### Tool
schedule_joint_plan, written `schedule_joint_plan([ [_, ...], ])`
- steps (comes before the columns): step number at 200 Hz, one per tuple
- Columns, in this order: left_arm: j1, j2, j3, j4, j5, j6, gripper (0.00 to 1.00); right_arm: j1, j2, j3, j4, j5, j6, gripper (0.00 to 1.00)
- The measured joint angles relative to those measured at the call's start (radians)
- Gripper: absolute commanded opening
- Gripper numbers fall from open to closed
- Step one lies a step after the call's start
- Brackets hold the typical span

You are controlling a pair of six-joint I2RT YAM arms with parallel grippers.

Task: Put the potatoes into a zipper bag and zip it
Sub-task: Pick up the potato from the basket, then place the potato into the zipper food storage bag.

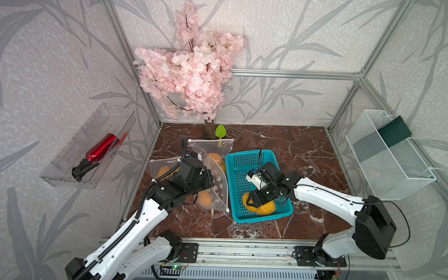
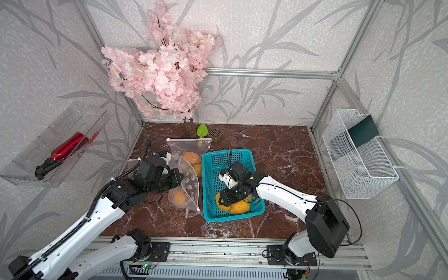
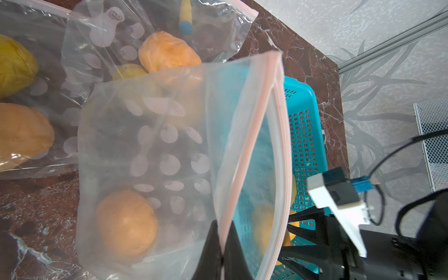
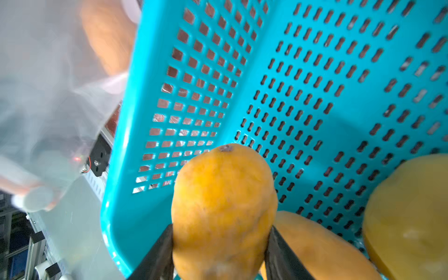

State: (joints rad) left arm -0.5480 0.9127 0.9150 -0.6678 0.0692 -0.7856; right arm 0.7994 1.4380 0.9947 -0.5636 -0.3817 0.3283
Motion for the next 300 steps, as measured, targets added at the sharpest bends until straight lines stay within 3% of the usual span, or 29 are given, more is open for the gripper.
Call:
schedule_joint_plan([
  [62,-0.02,0.034,0.013,-0.013,-0.019,0.005,0.0,0.013,-0.253,-0.08,0.088,0.026,0.013,0.29],
  [95,-0.021,0.041,0.014,-0.013,-0.024,0.005,0.0,0.106,-0.331,-0.058,0.148,0.08,0.025,0.28],
  [152,-0.021,0.063,0.014,-0.013,-0.028,0.005,0.0,0.254,-0.097,0.195,0.258,0.138,0.089,0.2],
  [228,-0.021,0.041,0.014,-0.031,-0.047,0.008,0.0,0.256,0.142,0.275,0.253,0.174,0.071,0.16],
  [300,-0.021,0.008,0.014,-0.036,-0.047,0.007,0.0,0.253,0.219,0.323,0.196,0.242,0.063,0.15],
])
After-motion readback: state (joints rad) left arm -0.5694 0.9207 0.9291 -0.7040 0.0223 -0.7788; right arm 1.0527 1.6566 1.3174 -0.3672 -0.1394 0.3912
